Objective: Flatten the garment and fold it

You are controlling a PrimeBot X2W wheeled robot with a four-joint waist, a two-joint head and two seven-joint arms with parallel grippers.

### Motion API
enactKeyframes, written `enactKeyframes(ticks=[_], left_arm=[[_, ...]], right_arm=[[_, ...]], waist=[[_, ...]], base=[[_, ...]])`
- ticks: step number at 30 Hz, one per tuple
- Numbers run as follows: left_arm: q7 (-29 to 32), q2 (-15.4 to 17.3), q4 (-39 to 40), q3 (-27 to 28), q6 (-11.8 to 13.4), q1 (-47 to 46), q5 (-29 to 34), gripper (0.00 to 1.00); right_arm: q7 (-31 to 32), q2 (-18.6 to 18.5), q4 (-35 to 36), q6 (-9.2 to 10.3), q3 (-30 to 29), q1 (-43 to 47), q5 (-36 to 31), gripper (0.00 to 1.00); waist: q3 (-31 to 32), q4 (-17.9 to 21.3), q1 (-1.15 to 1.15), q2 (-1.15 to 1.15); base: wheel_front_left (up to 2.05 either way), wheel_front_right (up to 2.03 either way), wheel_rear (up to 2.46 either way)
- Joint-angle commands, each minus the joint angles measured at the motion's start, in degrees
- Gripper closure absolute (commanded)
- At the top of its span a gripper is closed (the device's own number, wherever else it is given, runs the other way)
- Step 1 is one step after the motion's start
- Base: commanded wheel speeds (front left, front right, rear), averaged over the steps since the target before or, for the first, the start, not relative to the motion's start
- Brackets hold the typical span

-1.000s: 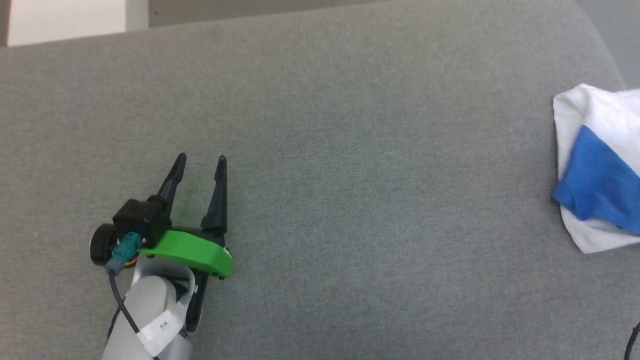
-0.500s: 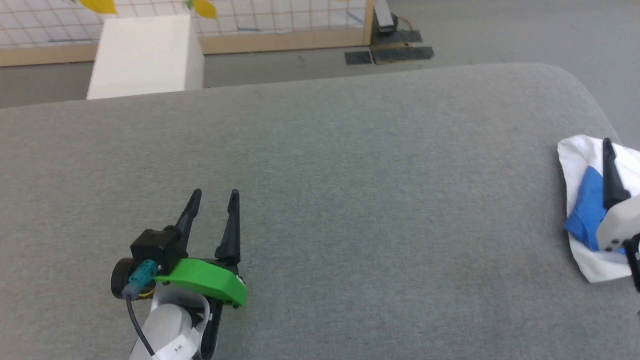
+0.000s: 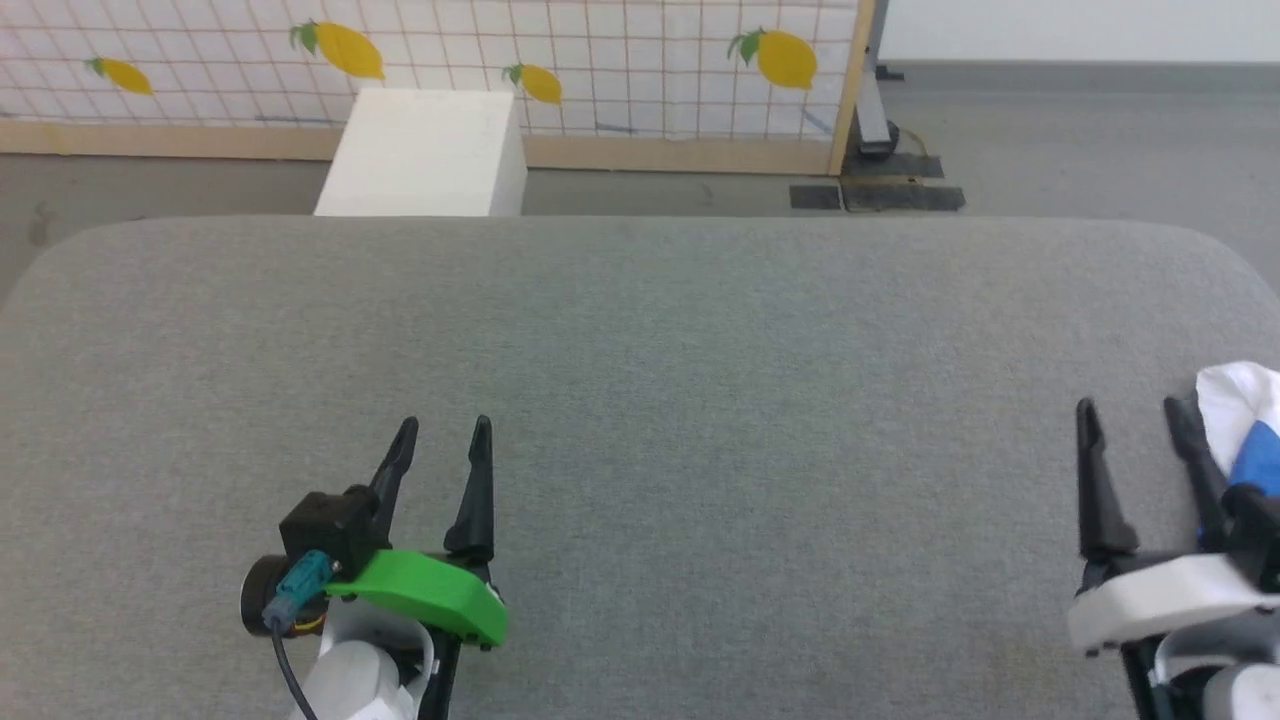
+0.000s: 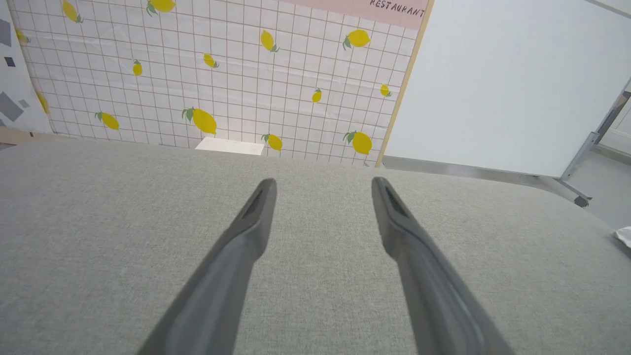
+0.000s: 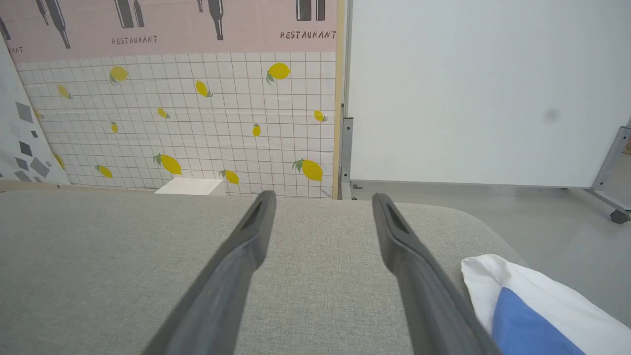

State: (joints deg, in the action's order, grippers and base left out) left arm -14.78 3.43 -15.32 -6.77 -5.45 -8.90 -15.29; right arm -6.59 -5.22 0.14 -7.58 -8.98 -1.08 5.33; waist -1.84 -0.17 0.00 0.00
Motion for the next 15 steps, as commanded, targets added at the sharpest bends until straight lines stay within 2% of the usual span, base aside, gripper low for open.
enactKeyframes(ticks=[1,10,15], left_arm=[[-0.21,-0.25,-0.32,0.0,0.18,1.02,-0.11,0.0],[-0.21,-0.4,-1.22,-0.08,0.16,3.34,-0.09,0.0],[-0.21,-0.45,-1.67,-0.26,0.17,4.17,-0.01,0.0]], right_arm=[[-0.44,0.63,0.43,0.09,0.67,1.45,-0.49,0.0],[-1.45,2.26,1.53,0.09,2.13,6.72,-2.2,0.0],[-0.5,2.32,2.84,0.09,3.05,9.04,-1.0,0.0]], waist=[[1.69,-1.54,0.0,0.0],[3.67,-3.33,0.0,0.0],[4.0,-3.94,0.0,0.0]], base=[[0.0,0.0,0.0],[0.0,0.0,0.0],[0.0,0.0,0.0]])
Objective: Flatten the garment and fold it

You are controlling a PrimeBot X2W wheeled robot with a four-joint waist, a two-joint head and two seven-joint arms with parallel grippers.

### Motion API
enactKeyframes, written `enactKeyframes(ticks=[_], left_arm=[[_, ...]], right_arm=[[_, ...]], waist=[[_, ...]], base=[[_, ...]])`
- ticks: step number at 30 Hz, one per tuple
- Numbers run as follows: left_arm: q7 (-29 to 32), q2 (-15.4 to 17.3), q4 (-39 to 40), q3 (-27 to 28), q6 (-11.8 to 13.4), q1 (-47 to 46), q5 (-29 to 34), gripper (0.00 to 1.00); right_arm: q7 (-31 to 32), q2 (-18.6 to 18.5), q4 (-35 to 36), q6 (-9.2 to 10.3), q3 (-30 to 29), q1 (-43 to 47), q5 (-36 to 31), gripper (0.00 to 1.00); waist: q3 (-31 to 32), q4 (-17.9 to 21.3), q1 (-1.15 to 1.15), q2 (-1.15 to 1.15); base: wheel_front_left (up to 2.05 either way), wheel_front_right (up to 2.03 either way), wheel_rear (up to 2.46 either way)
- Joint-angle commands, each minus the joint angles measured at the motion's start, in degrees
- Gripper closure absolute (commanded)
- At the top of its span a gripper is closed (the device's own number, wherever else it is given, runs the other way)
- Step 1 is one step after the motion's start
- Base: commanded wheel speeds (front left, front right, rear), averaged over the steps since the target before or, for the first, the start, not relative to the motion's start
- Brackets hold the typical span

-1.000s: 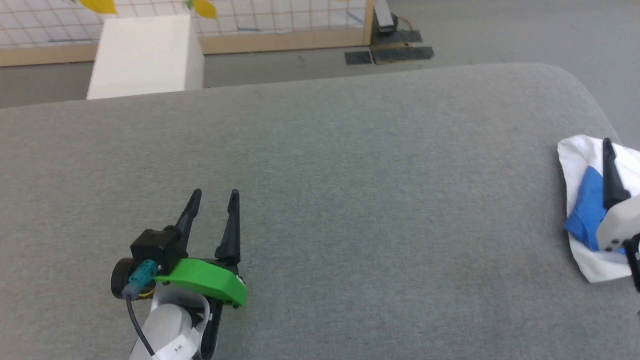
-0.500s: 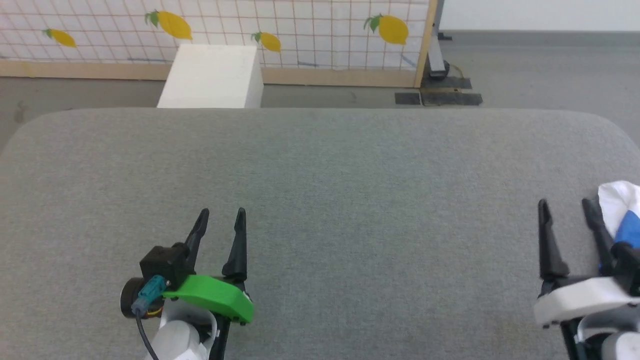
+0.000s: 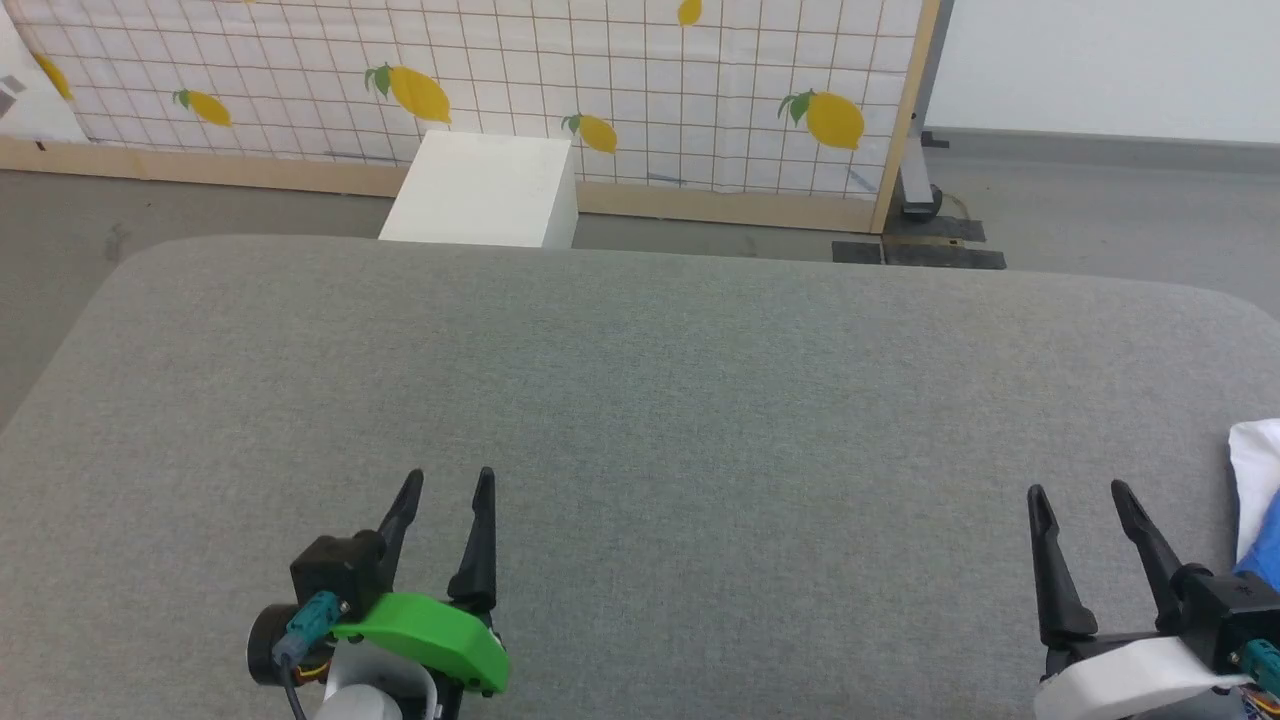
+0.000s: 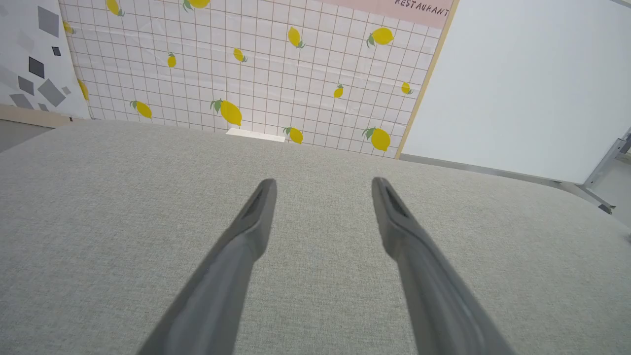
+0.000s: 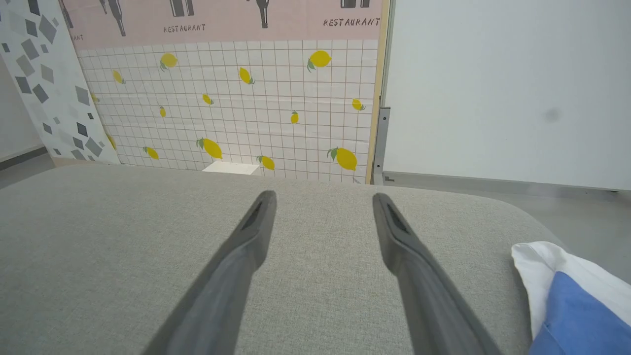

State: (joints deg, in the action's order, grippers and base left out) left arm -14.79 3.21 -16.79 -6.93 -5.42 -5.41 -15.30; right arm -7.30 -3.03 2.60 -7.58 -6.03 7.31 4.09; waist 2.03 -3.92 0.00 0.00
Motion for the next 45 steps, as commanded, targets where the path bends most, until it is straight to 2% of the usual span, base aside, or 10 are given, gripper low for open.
enactKeyframes(ticks=[1,13,14,45], left_arm=[[-0.2,-0.24,-0.29,-0.15,0.13,0.78,0.0,0.0],[-0.2,-0.29,-1.11,-0.29,0.14,1.02,-0.32,0.0],[0.0,-0.04,-1.02,-0.23,0.0,0.51,-0.11,1.0],[2.39,-0.06,1.77,0.92,0.85,1.26,2.21,1.0]], right_arm=[[0.48,0.13,0.54,0.09,0.16,0.91,0.26,0.0],[1.04,0.14,1.07,0.09,0.92,1.67,0.97,0.0],[0.82,0.02,0.85,0.0,0.8,1.03,0.57,1.0],[1.83,0.02,0.27,0.01,1.54,-0.29,-0.21,1.0]], waist=[[0.16,-0.28,0.0,0.0],[-0.07,-0.69,0.0,0.0],[-0.06,-0.7,0.0,0.0],[-0.41,0.04,0.0,0.0]], base=[[0.0,0.0,0.0],[0.0,0.0,0.0],[0.0,0.0,0.0],[0.0,0.0,0.0]])
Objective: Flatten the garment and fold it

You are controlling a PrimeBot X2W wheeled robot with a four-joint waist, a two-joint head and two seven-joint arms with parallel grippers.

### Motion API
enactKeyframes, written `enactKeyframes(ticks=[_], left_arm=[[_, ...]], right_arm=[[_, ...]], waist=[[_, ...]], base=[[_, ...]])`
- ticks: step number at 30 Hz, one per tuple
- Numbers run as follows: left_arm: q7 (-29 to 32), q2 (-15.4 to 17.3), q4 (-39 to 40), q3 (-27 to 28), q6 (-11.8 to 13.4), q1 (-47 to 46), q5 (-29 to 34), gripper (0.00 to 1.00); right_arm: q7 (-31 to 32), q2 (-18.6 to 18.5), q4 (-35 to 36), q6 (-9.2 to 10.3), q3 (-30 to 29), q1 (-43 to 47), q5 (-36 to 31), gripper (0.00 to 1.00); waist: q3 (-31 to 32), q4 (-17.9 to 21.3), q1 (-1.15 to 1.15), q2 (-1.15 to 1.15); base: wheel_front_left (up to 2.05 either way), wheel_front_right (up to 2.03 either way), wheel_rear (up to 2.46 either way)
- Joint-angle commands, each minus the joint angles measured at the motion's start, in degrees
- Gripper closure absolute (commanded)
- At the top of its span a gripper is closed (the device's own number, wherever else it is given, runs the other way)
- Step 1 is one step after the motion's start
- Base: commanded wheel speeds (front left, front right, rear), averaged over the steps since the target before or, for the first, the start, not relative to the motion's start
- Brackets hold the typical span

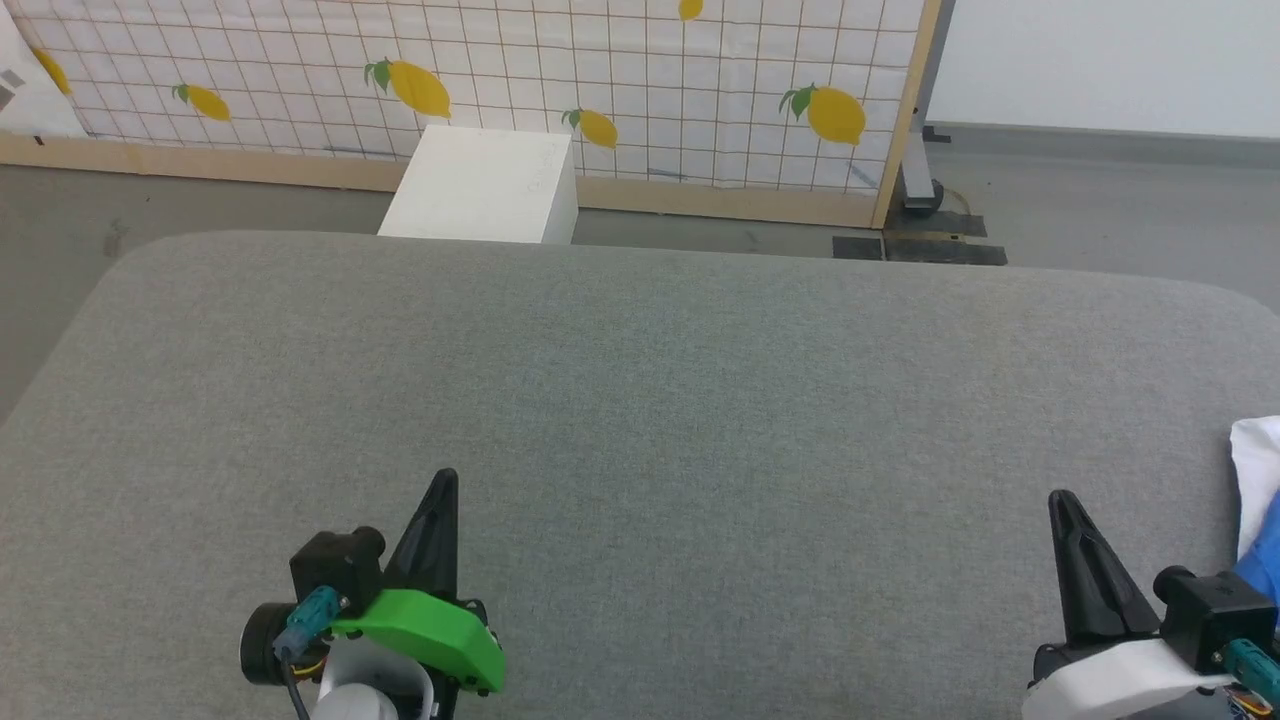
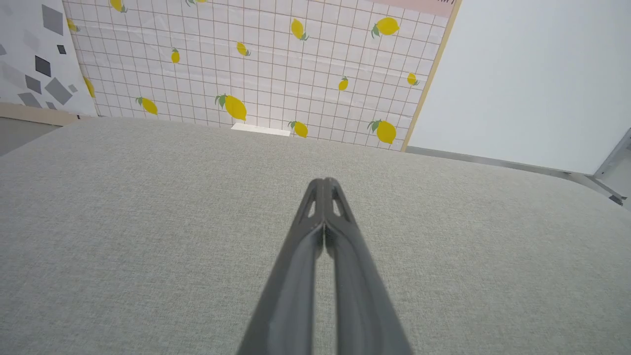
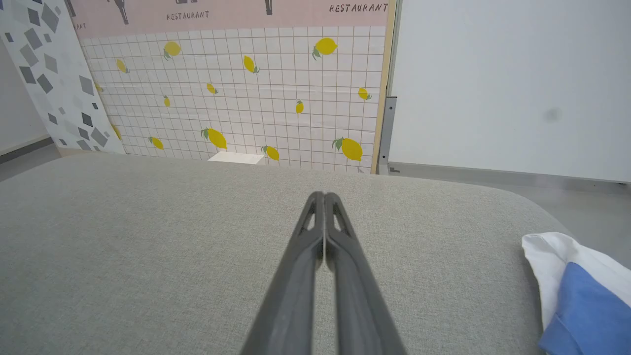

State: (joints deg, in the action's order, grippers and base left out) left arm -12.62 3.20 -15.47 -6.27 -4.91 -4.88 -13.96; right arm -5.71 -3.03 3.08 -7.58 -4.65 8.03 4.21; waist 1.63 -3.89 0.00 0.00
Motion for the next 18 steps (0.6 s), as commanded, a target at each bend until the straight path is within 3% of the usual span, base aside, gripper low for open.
enactKeyframes(ticks=[1,18], left_arm=[[0.35,-0.05,0.61,0.32,0.39,0.77,1.0,1.0],[2.31,-0.1,2.98,1.27,1.11,1.42,3.07,1.0]], right_arm=[[0.3,0.02,-0.25,0.01,0.21,-1.08,-0.37,1.0],[1.16,0.04,-0.7,0.03,0.92,-2.19,-0.98,1.0]], waist=[[-0.03,0.06,0.0,0.0],[-0.28,0.67,0.0,0.0]], base=[[0.0,0.0,0.0],[0.0,0.0,0.0]])
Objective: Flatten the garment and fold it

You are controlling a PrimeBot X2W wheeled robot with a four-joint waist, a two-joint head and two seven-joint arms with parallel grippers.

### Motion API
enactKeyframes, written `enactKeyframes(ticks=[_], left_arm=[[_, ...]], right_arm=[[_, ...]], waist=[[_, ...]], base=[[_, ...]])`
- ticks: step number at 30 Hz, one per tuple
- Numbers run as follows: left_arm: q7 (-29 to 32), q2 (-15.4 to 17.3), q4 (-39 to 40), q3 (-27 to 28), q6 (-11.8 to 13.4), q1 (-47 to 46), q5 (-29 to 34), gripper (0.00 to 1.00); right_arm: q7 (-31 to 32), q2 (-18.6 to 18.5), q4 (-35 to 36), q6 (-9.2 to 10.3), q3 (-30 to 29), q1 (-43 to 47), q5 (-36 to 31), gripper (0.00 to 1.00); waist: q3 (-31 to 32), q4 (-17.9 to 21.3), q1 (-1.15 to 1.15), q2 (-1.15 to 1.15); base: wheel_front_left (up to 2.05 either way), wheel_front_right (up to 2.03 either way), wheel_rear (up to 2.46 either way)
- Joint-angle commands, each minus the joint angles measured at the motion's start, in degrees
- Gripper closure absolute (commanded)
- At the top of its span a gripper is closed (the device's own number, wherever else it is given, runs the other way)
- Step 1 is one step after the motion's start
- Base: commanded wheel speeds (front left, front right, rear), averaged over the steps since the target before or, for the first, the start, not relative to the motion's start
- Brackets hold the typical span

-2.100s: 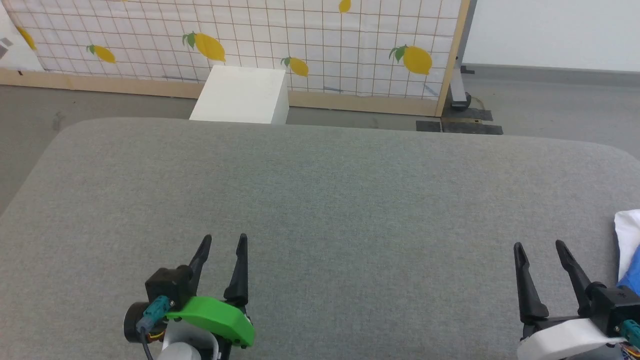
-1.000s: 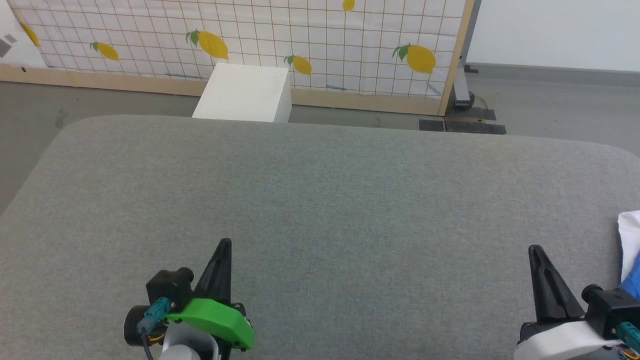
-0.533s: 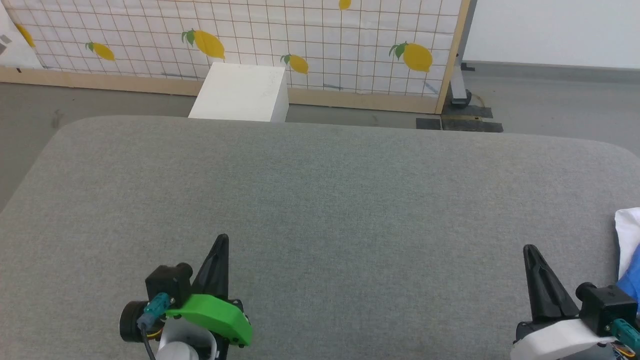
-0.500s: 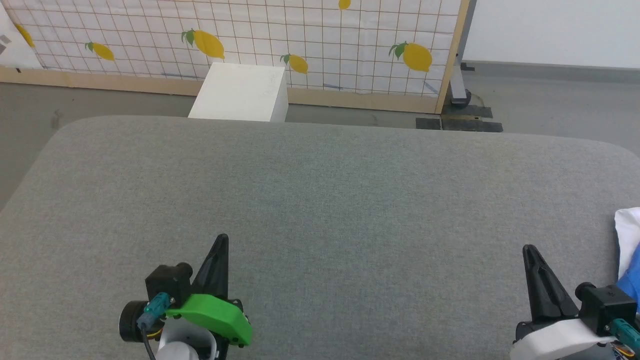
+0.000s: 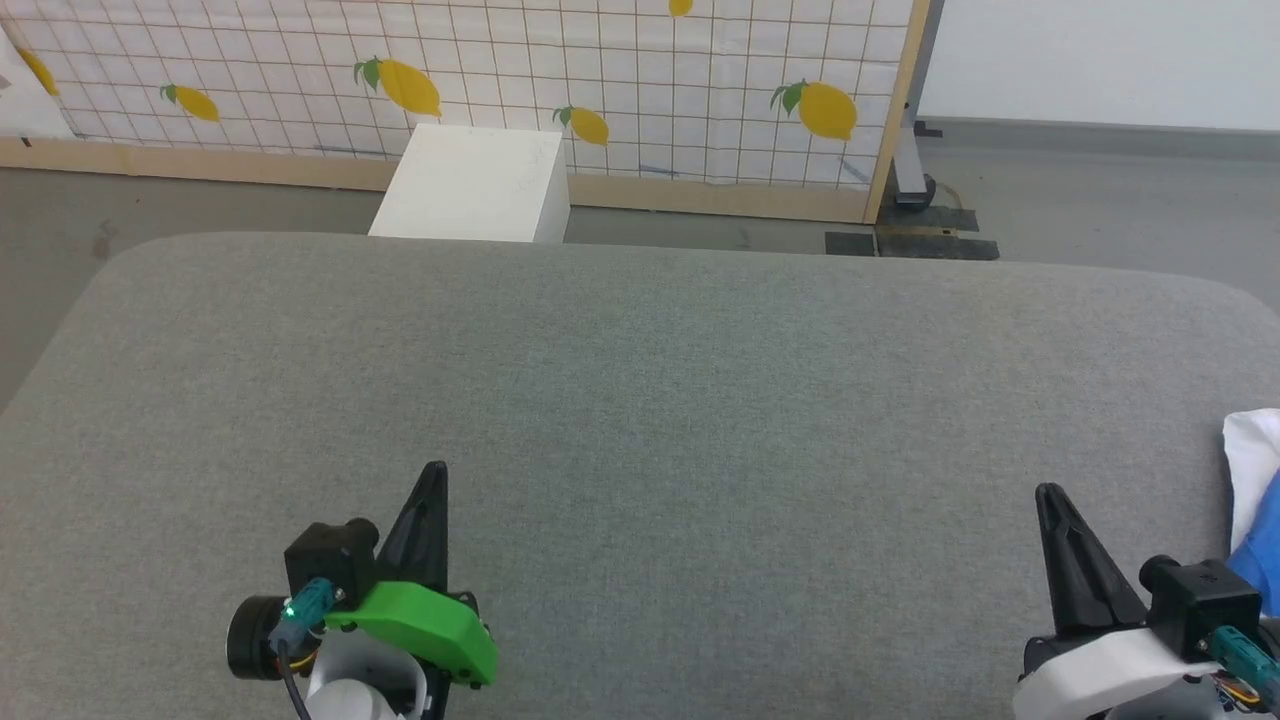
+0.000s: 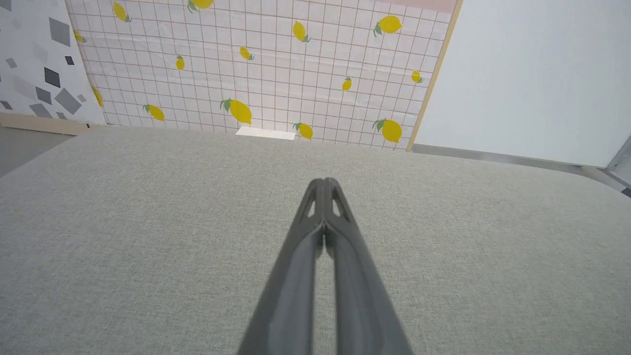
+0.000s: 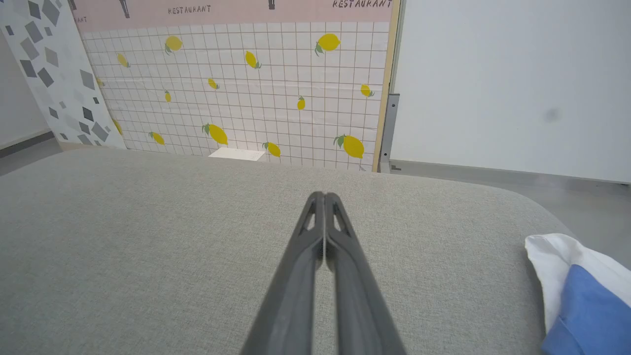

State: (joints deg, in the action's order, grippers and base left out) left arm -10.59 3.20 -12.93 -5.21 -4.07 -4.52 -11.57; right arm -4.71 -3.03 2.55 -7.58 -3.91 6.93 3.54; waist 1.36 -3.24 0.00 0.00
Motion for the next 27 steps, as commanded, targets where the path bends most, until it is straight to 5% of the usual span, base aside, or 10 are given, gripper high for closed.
enactKeyframes(ticks=[1,27], left_arm=[[0.4,-0.1,0.59,0.28,0.32,1.11,0.82,1.0],[3.41,-0.17,4.23,1.73,1.43,2.12,3.99,1.0]], right_arm=[[0.22,0.05,-0.2,0.03,0.22,-1.16,-0.35,1.0],[1.54,0.08,-0.9,0.04,1.31,-2.86,-1.3,1.0]], waist=[[-0.03,0.06,0.0,0.0],[-0.42,1.0,0.0,0.0]], base=[[0.0,0.0,0.0],[0.0,0.0,0.0]])
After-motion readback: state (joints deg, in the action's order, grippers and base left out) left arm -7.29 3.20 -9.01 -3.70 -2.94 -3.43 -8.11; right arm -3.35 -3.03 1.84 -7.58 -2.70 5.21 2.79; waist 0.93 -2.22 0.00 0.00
